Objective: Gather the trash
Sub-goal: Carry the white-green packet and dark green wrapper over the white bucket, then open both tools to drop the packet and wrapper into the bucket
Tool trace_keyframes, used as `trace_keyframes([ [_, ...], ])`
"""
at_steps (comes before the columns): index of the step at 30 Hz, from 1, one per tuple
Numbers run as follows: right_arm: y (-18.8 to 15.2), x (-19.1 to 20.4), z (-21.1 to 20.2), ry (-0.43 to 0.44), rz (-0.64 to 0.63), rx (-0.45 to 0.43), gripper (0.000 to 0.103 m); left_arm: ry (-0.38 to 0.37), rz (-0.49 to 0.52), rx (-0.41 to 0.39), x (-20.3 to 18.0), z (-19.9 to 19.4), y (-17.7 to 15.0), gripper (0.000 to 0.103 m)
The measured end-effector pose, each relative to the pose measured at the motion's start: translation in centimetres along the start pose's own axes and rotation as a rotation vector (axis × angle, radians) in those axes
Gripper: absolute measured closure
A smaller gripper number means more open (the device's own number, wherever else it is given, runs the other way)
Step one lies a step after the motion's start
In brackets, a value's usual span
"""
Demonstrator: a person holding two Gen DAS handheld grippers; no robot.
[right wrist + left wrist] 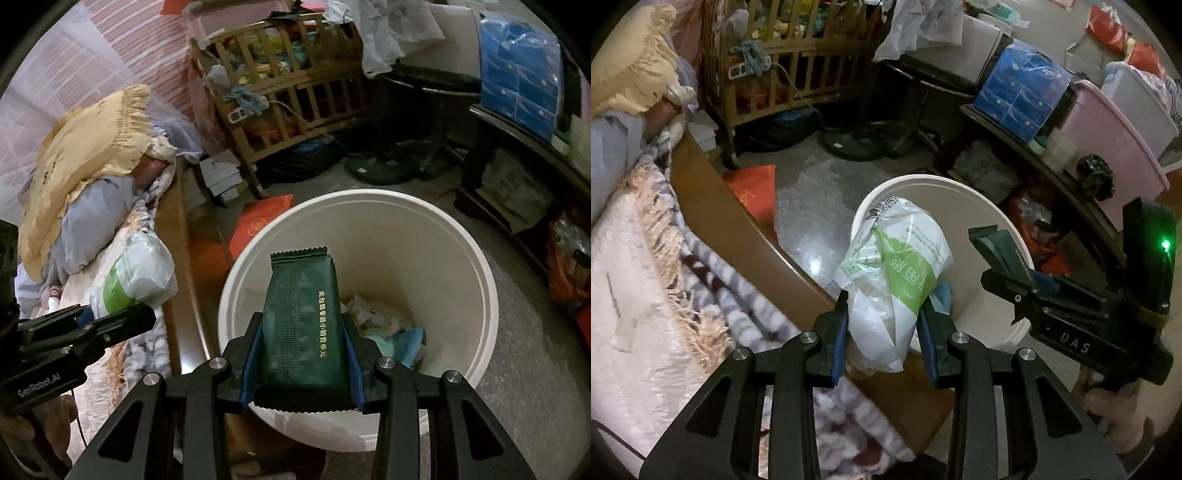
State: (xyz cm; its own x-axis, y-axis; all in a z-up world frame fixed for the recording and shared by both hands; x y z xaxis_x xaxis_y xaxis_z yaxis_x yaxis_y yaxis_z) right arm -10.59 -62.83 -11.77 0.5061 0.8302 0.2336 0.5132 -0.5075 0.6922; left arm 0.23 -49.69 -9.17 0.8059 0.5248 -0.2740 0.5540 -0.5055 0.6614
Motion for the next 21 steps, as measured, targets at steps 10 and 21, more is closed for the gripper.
trace_keyframes([
  [10, -0.2, -2.0, 0.7, -0.038, 0.036, 0.008, 0.065, -0.008, -0.007, 0.023, -0.3, 2.1, 0.1, 0.072],
  [21, 0.1, -2.7, 0.3, -0.11, 0.028, -0.026, 0.052, -0.067, -0.006, -0.023, -1.4, 2.5, 0.3, 0.049],
])
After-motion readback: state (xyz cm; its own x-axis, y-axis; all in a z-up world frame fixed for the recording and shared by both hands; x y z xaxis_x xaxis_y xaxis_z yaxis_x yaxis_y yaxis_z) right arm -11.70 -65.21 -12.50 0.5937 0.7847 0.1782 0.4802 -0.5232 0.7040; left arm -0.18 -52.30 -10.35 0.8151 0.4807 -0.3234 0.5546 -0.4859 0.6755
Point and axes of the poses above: each gripper's, at about its wrist camera, not at the fingertips, and z roughly the way its jaws point, x to its left, y to its top, the point moved 3 cm from there along z, roughly the way its jaws point, and after that the axes turned 8 degrees about -x, right-handed, at the moved point
